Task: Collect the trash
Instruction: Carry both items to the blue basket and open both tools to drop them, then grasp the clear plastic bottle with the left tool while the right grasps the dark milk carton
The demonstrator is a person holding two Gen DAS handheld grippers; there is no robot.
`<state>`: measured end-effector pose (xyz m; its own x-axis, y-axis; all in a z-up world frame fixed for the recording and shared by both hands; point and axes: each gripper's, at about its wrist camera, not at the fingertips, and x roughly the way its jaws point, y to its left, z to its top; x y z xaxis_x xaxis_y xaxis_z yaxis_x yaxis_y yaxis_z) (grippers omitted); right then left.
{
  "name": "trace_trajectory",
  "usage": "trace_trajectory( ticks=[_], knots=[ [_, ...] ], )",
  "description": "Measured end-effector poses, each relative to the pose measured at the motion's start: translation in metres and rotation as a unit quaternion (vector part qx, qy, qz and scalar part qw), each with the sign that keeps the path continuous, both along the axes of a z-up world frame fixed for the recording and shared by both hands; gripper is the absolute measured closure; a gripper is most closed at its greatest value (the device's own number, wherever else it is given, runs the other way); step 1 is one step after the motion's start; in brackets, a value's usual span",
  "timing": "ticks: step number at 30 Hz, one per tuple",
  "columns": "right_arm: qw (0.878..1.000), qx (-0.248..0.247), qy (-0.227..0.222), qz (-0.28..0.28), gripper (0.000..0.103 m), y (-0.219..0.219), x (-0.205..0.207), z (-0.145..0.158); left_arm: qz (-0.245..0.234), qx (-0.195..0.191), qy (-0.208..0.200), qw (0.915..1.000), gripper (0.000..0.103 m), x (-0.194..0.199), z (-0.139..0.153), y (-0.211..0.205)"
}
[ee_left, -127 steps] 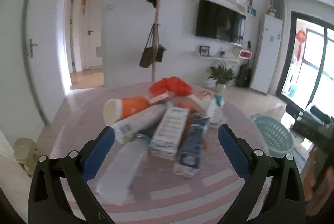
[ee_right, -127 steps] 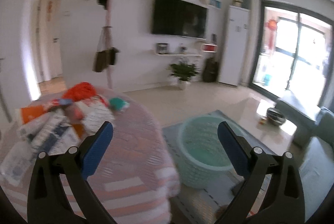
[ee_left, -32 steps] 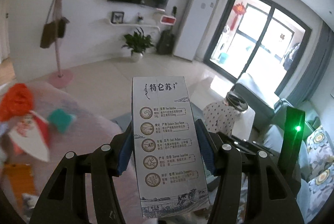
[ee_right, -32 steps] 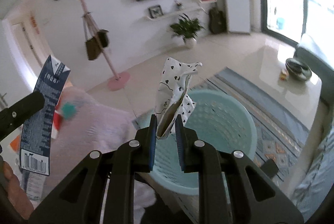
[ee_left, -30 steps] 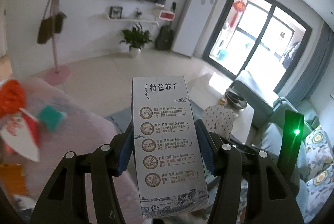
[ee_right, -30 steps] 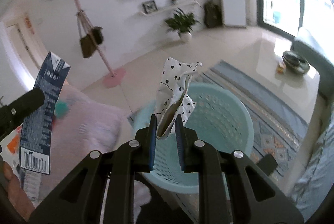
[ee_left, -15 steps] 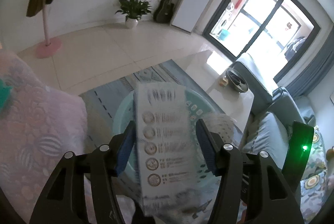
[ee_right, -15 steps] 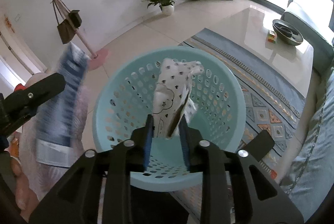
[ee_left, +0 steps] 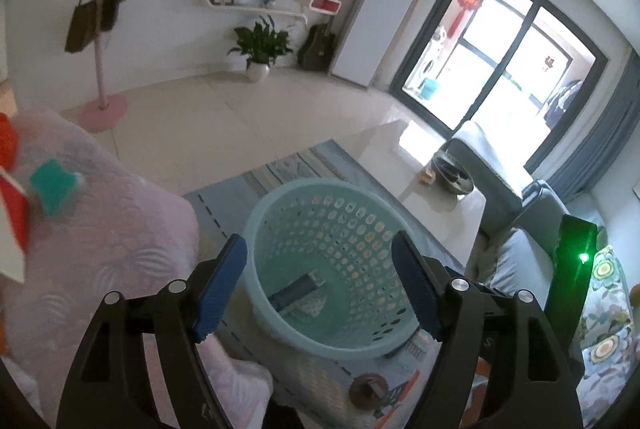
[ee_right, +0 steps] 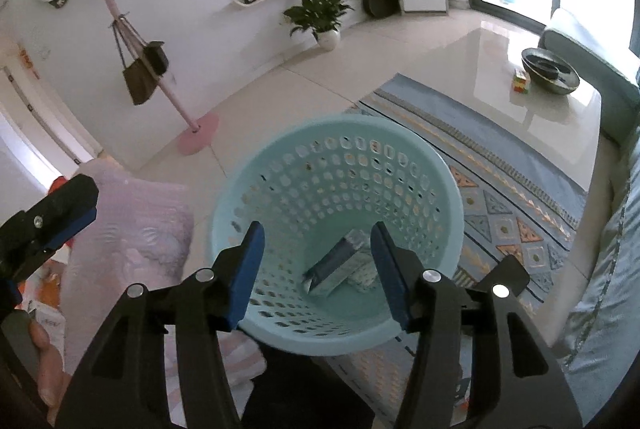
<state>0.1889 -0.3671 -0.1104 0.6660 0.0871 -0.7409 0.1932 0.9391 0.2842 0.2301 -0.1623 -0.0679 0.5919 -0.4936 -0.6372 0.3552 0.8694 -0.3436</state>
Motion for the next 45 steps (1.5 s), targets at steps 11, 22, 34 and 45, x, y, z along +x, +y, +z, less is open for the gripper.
trace_trajectory(
  ticks=[11, 22, 34, 45],
  knots=[
    [0.995, -0.016, -0.073, 0.069, 0.041, 0.071, -0.031, 0.058, 0.029, -0.014, -0.078, 0.9964, 0.026, -0.066, 0.055, 0.06],
    [0.982, -0.006, -0.09, 0.165, 0.04, 0.158, -0.06, 0.078, 0.103, -0.02, -0.115, 0.9878, 0.026, -0.126, 0.078, 0.151],
    [0.964, 0.012, -0.059, 0.259, 0.03, 0.283, -0.084, 0.061, 0.228, 0.021, -0.079, 0.9703, 0.018, -0.19, 0.053, 0.297],
    [0.963, -0.008, 0.035, 0.266, 0.024, 0.37, -0.064, 0.028, 0.253, 0.065, 0.021, 0.9649, 0.012, -0.195, 0.0, 0.405]
  ],
)
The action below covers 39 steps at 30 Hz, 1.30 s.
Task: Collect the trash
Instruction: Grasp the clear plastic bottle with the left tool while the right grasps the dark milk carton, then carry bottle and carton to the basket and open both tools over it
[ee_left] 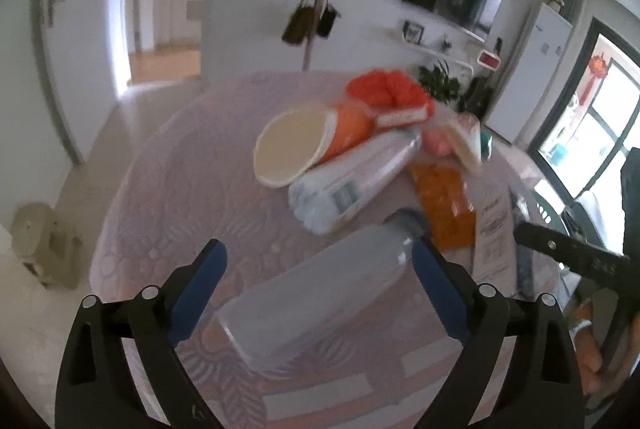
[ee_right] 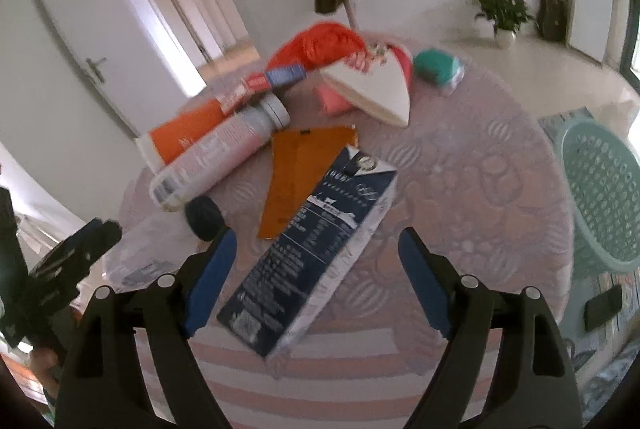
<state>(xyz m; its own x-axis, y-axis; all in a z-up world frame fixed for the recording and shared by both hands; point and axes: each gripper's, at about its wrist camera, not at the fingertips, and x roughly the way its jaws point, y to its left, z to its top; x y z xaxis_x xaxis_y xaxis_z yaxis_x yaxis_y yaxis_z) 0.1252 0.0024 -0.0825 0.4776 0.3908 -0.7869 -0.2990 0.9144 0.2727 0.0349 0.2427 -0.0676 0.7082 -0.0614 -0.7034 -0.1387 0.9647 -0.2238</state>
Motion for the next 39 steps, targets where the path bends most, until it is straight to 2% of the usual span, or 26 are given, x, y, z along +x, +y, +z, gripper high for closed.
trace_trajectory(
  ticks=[4, 8, 9, 10, 12, 14, 17, 19, 21, 26, 31, 39],
  knots=[
    [0.999, -0.003, 0.036, 0.001, 0.024, 0.006, 0.012, -0.018, -0.029, -0.024, 0.042, 0.9984, 0.012, 0.007, -0.019, 0.003],
    [1.0, -0.008, 0.022, 0.016, 0.038, 0.001, 0.011, -0.017, -0.094, -0.046, 0.055, 0.9929, 0.012, 0.001, -0.019, -0.015],
    [1.0, -0.015, 0.017, 0.02, 0.048, -0.001, 0.01, -0.015, -0.105, -0.043, 0.062, 0.9917, 0.012, 0.0, -0.02, -0.021],
    [0.999, -0.023, 0.014, 0.023, 0.051, -0.003, 0.01, -0.015, -0.111, -0.034, 0.068, 0.9909, 0.012, -0.001, -0.021, -0.029],
    [0.999, -0.02, 0.018, 0.033, 0.056, -0.006, 0.011, -0.016, -0.116, -0.004, 0.082, 0.9898, 0.012, 0.001, -0.022, -0.044],
    [0.999, -0.007, 0.024, 0.037, 0.056, -0.012, 0.01, -0.018, -0.116, 0.018, 0.086, 0.9894, 0.014, 0.001, -0.023, -0.057],
    [0.998, 0.015, 0.025, 0.047, 0.058, -0.02, 0.008, -0.02, -0.099, 0.061, 0.096, 0.9886, 0.027, 0.002, -0.026, -0.07],
    [0.998, 0.02, 0.016, 0.052, 0.062, -0.023, 0.005, -0.018, -0.091, 0.076, 0.101, 0.9878, 0.043, 0.003, -0.027, -0.077],
    [0.998, 0.018, -0.003, 0.059, 0.07, -0.024, -0.001, -0.012, -0.086, 0.082, 0.104, 0.9875, 0.053, 0.005, -0.024, -0.084],
    [0.995, -0.008, -0.067, 0.07, 0.073, -0.025, -0.019, 0.008, -0.091, 0.063, 0.078, 0.9908, 0.057, 0.002, -0.014, -0.095],
    [0.994, 0.002, -0.086, 0.065, 0.073, -0.04, -0.022, 0.02, -0.102, 0.054, 0.044, 0.9924, 0.057, 0.002, 0.002, -0.113],
    [0.993, 0.016, -0.113, 0.016, 0.073, -0.086, -0.017, 0.038, -0.129, 0.023, -0.016, 0.9913, 0.057, 0.02, 0.032, -0.138]
  ],
)
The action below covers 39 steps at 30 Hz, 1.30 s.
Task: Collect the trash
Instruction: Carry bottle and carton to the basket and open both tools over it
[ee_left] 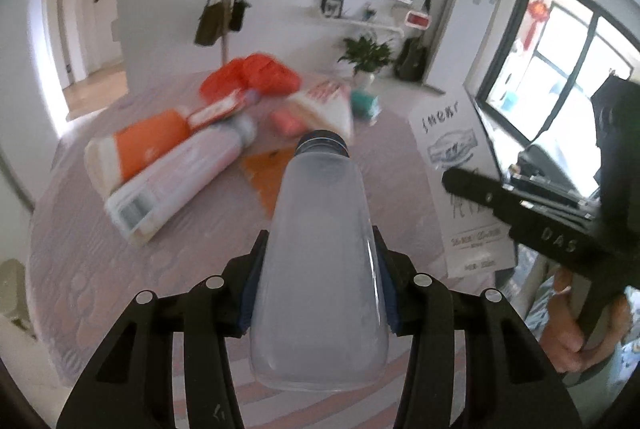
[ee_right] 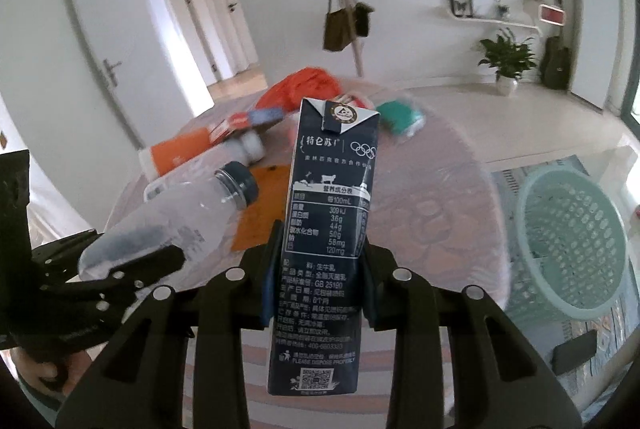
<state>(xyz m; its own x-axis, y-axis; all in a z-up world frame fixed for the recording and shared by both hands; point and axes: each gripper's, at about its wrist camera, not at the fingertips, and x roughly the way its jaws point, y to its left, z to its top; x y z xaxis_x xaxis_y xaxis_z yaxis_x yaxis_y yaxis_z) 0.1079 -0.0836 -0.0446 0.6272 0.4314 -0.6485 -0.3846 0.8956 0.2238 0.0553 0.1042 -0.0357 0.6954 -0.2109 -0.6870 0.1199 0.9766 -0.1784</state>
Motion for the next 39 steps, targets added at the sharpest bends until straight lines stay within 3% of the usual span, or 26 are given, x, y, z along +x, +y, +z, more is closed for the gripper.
trace_trajectory(
  ticks=[4, 10, 14, 17, 22, 29, 33, 39],
  knots=[
    [0.999, 0.007, -0.013, -0.032, 0.073, -0.029, 0.005, 0.007, -0.017, -0.015, -0.021, 0.9995, 0.057, 0.016, 0.012, -0.021],
    [0.996, 0.003, -0.02, -0.089, 0.073, -0.079, 0.019, 0.011, -0.049, 0.009, -0.033, 0.9982, 0.057, 0.046, 0.021, -0.066],
    [0.991, 0.01, -0.012, -0.129, 0.073, -0.119, 0.034, 0.007, -0.074, 0.019, -0.037, 0.9964, 0.057, 0.066, 0.021, -0.097],
    [0.987, 0.016, -0.002, -0.162, 0.073, -0.151, 0.043, 0.0, -0.093, 0.054, -0.038, 0.9934, 0.057, 0.086, 0.016, -0.13],
    [0.976, 0.046, 0.038, -0.209, 0.073, -0.205, 0.062, -0.022, -0.132, 0.04, -0.03, 0.99, 0.057, 0.113, 0.008, -0.175],
    [0.956, 0.049, 0.099, -0.273, 0.073, -0.265, 0.083, -0.066, -0.185, 0.02, 0.017, 0.9824, 0.057, 0.163, -0.025, -0.235],
    [0.945, 0.048, 0.137, -0.293, 0.073, -0.281, 0.092, -0.095, -0.21, -0.002, 0.063, 0.9757, 0.057, 0.187, -0.052, -0.262],
    [0.931, 0.049, 0.177, -0.317, 0.072, -0.297, 0.1, -0.125, -0.226, 0.004, 0.117, 0.9671, 0.057, 0.202, -0.09, -0.288]
  ],
)
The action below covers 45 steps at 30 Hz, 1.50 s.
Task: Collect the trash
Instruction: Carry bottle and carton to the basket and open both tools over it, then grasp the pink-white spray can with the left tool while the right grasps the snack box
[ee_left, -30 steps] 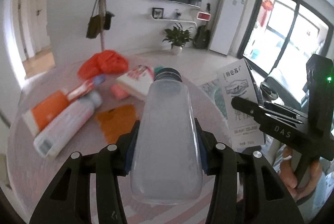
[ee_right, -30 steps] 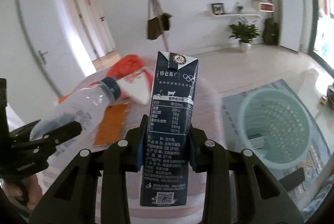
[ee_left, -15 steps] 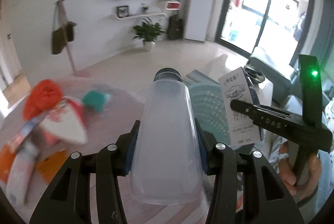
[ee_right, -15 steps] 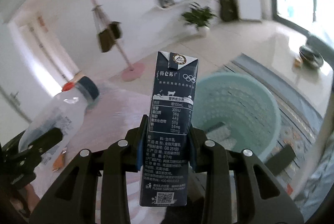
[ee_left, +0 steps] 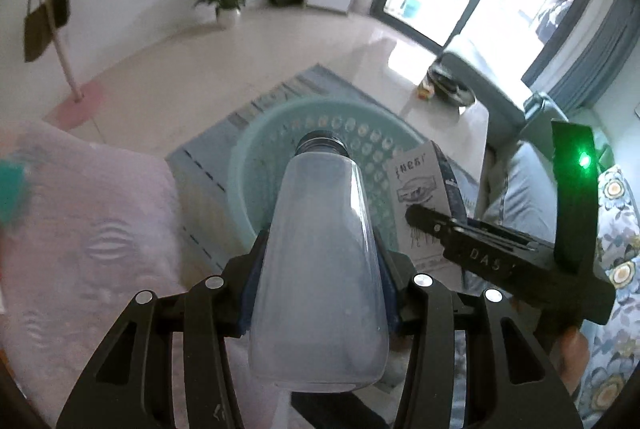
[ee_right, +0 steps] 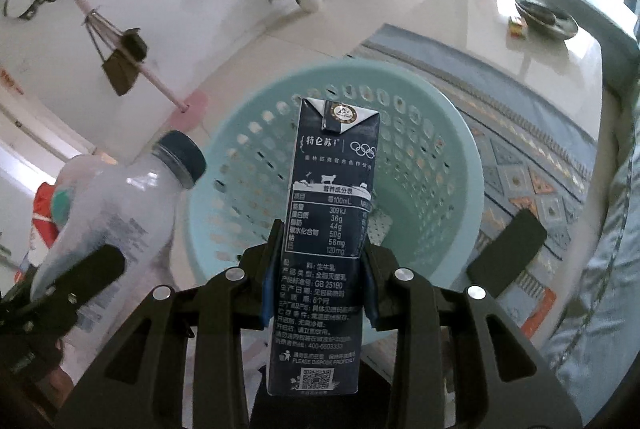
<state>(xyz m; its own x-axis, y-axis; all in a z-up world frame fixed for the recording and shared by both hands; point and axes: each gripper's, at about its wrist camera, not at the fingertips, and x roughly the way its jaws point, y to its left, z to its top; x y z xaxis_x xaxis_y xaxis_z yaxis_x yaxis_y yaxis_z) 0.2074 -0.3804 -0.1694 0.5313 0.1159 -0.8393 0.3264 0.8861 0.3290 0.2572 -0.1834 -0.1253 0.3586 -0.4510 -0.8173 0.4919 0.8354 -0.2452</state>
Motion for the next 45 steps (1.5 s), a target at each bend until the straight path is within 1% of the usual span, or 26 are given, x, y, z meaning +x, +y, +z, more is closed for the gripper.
trace_trajectory(
  ticks=[2, 4, 5, 6, 9, 14, 19, 22, 26, 29, 34, 35, 38, 43, 44, 45],
  knots=[
    [1.0, 0.005, 0.003, -0.003, 0.071, -0.006, 0.001, -0.002, -0.003, -0.002, -0.004, 1.0, 0.055, -0.002, -0.003, -0.004],
    [1.0, 0.007, 0.002, -0.01, 0.068, -0.012, 0.0, -0.003, -0.002, -0.001, -0.011, 0.9999, 0.049, -0.005, -0.001, -0.01],
    [1.0, 0.007, -0.002, -0.015, 0.06, -0.014, -0.002, -0.002, -0.001, -0.001, -0.016, 0.9999, 0.047, -0.006, 0.001, -0.01],
    [1.0, 0.007, -0.005, -0.018, 0.058, -0.02, 0.0, -0.001, 0.0, -0.002, -0.019, 0.9998, 0.046, -0.008, 0.003, -0.01],
    [1.0, 0.003, -0.015, -0.024, 0.058, -0.026, -0.003, 0.005, 0.005, -0.01, -0.025, 0.9996, 0.046, -0.011, 0.01, -0.005],
    [0.999, 0.007, -0.027, -0.02, 0.058, -0.023, -0.009, 0.014, 0.014, -0.03, -0.033, 0.9989, 0.046, -0.018, 0.019, 0.003],
    [0.999, -0.002, -0.039, -0.003, 0.058, -0.005, -0.013, 0.027, 0.022, -0.047, -0.05, 0.9974, 0.046, -0.032, 0.032, 0.016],
    [0.998, -0.017, -0.057, 0.015, 0.058, 0.014, -0.017, 0.043, 0.033, -0.057, -0.068, 0.9955, 0.046, -0.044, 0.044, 0.03],
    [0.994, -0.039, -0.088, 0.046, 0.058, 0.043, -0.022, 0.065, 0.054, -0.075, -0.091, 0.9915, 0.046, -0.057, 0.061, 0.056],
    [0.989, -0.048, -0.117, 0.078, 0.058, 0.072, -0.028, 0.083, 0.081, -0.082, -0.112, 0.987, 0.046, -0.069, 0.075, 0.085],
    [0.978, -0.065, -0.152, 0.126, 0.058, 0.116, -0.035, 0.104, 0.125, -0.09, -0.138, 0.9783, 0.045, -0.088, 0.095, 0.135],
    [0.976, -0.069, -0.157, 0.135, 0.057, 0.126, -0.036, 0.107, 0.134, -0.089, -0.142, 0.9767, 0.044, -0.091, 0.098, 0.143],
    [0.968, -0.08, -0.173, 0.163, 0.049, 0.157, -0.037, 0.116, 0.169, -0.081, -0.162, 0.9689, 0.04, -0.105, 0.106, 0.178],
    [0.956, -0.09, -0.187, 0.205, 0.049, 0.208, -0.035, 0.127, 0.23, -0.064, -0.169, 0.9563, 0.04, -0.119, 0.111, 0.242],
    [0.953, -0.094, -0.191, 0.216, 0.049, 0.222, -0.034, 0.13, 0.248, -0.058, -0.168, 0.9522, 0.04, -0.121, 0.111, 0.258],
    [0.95, -0.095, -0.196, 0.225, 0.049, 0.233, -0.033, 0.132, 0.258, -0.057, -0.167, 0.9499, 0.04, -0.122, 0.111, 0.27]
  ],
)
